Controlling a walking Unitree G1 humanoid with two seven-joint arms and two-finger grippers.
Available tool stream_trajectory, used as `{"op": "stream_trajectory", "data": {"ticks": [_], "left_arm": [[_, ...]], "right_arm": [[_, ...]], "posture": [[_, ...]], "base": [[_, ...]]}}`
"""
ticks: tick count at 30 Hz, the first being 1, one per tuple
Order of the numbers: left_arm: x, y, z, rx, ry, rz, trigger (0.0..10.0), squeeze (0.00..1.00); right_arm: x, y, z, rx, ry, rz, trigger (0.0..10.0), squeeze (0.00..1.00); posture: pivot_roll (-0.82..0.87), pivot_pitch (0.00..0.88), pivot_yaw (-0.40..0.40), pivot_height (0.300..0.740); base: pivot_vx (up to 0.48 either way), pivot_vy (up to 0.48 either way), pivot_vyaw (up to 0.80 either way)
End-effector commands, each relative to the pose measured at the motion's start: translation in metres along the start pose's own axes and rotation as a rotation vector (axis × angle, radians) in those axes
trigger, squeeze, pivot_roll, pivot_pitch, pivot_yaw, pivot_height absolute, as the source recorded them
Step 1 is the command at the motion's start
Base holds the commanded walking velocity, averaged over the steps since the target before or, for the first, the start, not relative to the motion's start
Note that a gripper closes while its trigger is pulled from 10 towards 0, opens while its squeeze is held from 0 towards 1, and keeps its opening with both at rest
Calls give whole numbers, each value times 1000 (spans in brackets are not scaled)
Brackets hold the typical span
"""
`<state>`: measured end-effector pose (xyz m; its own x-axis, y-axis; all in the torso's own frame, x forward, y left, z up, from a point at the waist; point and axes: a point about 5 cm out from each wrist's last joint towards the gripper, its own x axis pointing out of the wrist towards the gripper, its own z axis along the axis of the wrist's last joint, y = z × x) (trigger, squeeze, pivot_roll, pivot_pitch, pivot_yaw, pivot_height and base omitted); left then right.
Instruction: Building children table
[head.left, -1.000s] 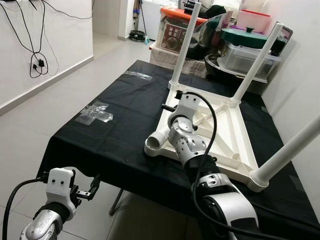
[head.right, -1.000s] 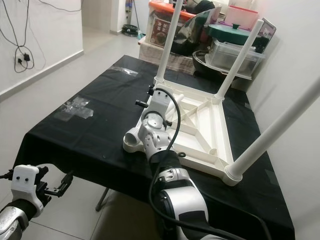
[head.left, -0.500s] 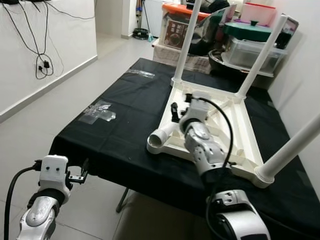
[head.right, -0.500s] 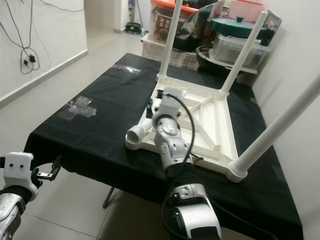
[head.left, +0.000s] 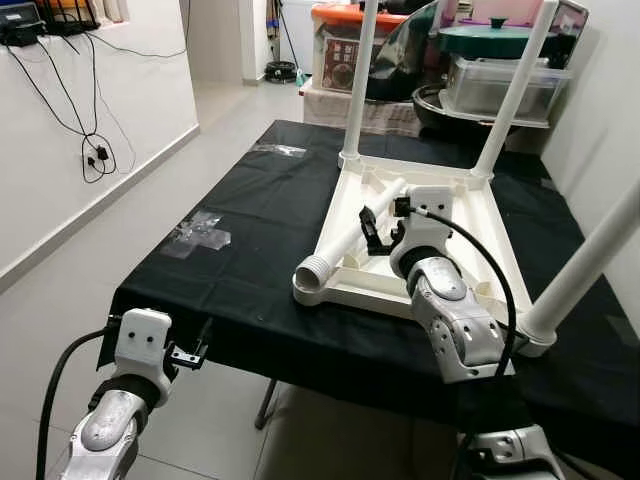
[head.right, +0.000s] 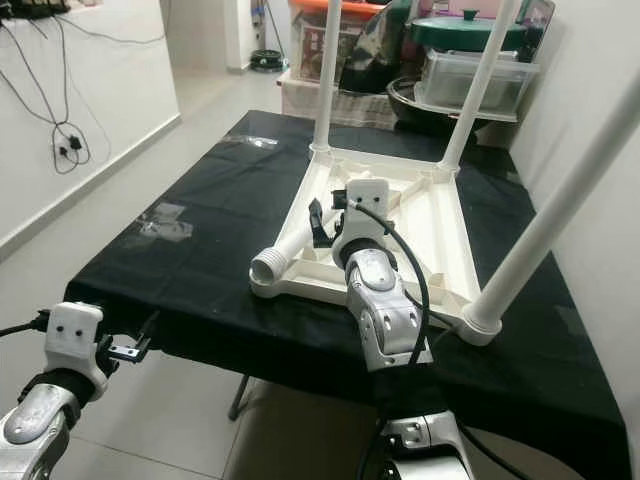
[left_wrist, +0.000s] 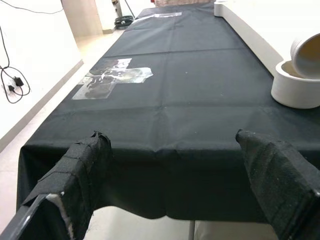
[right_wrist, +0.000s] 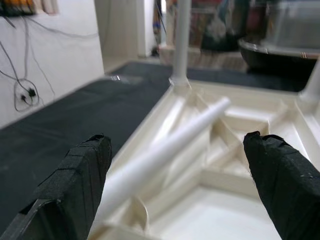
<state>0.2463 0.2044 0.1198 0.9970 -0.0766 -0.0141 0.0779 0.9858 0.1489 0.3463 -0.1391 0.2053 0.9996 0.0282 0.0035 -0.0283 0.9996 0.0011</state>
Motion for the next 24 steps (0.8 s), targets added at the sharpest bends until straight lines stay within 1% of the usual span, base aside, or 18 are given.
{"op": "stream_trajectory", "data": {"ticks": [1, 2, 3, 5, 6, 7, 8, 10, 11, 12, 14, 16, 17, 19, 20, 23, 24], "left_arm": [[1, -3, 1, 3, 0, -23, 10000, 0], [2, -3, 2, 8, -3, -31, 10000, 0], [3, -2, 5, 13, -14, -42, 10000, 0], [3, -2, 5, 13, -14, -42, 10000, 0], [4, -2, 5, 13, -19, -46, 10000, 0], [4, -3, 7, 10, -27, -51, 10000, 0], [4, -3, 7, 10, -27, -51, 10000, 0], [3, -5, 8, -2, -38, -54, 10000, 0], [3, -5, 8, -6, -38, -56, 10000, 0], [3, -5, 8, -17, -38, -59, 10000, 0], [3, -5, 8, -24, -37, -62, 10000, 0], [3, -6, 7, -34, -32, -74, 10000, 0], [4, -6, 8, -37, -29, -82, 10000, 0], [4, -6, 8, -37, -29, -82, 10000, 0], [5, -7, 8, -39, -28, -87, 10000, 0], [6, -7, 9, -40, -30, -90, 10000, 0], [7, -7, 11, -46, -38, -91, 10000, 0]], "right_arm": [[-2, -5, -2, 17, 20, -22, 10000, 0], [-1, -8, -2, 34, 51, -30, 10000, 0], [0, -14, 2, 118, 35, -75, 10000, 0], [0, -14, 2, 118, 35, -75, 10000, 0], [-1, -16, 4, 141, 10, -85, 10000, 0], [-3, -20, 7, 108, -54, -88, 10000, 0], [-3, -20, 7, 108, -54, -88, 10000, 0], [-7, -25, 4, 35, -59, -87, 10000, 0], [-9, -24, 2, 33, -53, -56, 10000, 0], [-12, -20, 3, 41, -73, -25, 10000, 0], [-15, -18, 4, 48, -94, -3, 10000, 0], [-17, -11, 1, 101, -65, 33, 10000, 0], [-18, -9, 0, 133, -54, 43, 10000, 0], [-18, -9, 0, 133, -54, 43, 10000, 0], [-18, -8, -1, 154, -50, 50, 10000, 0], [-19, -8, -1, 160, -49, 49, 10000, 0], [-18, -8, -2, 153, -53, 49, 10000, 0]], "posture": [[-48, 0, -11, 740], [-49, 0, -8, 740], [-51, 0, -6, 740], [-51, 0, -6, 740], [-49, 0, -8, 740], [-47, 0, -13, 740], [-47, 0, -13, 740], [-44, 0, -17, 740], [-43, 0, -18, 740], [-44, 0, -16, 740], [-44, 0, -15, 740], [-42, 0, -12, 740], [-41, 0, -12, 740], [-41, 0, -12, 740], [-41, 0, -12, 740], [-25, 0, -19, 740], [-21, 0, -23, 740]], "base": [[0, 0, 0], [0, 0, 0], [0, 0, 0], [0, 0, 0], [0, 0, 0], [0, 0, 0], [0, 0, 0], [0, 0, 0], [0, 0, 0], [0, 0, 0], [0, 0, 0], [0, 0, 0], [0, 0, -750], [0, 0, -750], [0, 0, -750], [0, 0, -756], [0, 480, -781]]}}
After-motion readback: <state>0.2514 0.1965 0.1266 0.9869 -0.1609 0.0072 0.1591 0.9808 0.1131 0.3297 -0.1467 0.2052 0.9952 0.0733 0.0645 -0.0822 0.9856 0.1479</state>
